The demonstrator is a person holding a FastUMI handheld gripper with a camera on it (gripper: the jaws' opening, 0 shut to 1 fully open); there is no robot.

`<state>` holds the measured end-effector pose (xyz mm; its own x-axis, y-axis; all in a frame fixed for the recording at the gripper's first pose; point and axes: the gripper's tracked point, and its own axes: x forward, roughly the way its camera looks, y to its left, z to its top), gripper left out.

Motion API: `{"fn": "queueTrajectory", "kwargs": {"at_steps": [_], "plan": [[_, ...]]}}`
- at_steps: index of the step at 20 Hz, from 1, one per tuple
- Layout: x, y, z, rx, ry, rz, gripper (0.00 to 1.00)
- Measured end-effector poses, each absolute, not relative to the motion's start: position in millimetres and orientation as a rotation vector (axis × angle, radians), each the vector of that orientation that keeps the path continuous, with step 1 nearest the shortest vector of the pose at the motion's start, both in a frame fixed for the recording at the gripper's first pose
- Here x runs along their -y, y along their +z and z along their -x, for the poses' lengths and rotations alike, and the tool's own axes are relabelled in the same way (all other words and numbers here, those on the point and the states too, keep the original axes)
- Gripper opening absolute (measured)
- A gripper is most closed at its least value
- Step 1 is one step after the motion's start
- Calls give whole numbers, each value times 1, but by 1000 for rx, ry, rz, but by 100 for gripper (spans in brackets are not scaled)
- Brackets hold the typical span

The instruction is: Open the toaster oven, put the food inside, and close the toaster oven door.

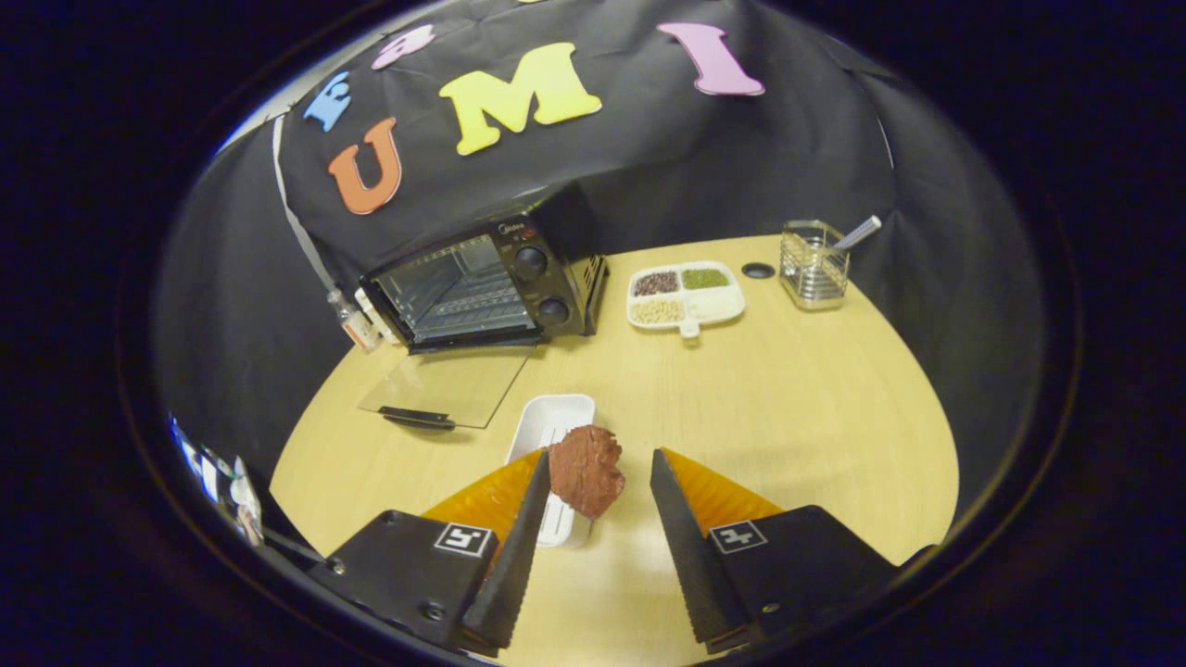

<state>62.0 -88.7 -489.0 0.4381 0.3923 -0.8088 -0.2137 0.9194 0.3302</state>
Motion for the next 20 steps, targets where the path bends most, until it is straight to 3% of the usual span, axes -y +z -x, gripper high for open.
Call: {"fn": "queueTrajectory", "kwargs": {"at_steps": [3,6,8,20], "plan": [[91,-500,-59,-1088,379,-301,59],[84,-504,-51,-1125,389,-421,23],[81,-497,-48,-1124,395,-436,11],[32,-401,-30,-849,417,4,8]]}}
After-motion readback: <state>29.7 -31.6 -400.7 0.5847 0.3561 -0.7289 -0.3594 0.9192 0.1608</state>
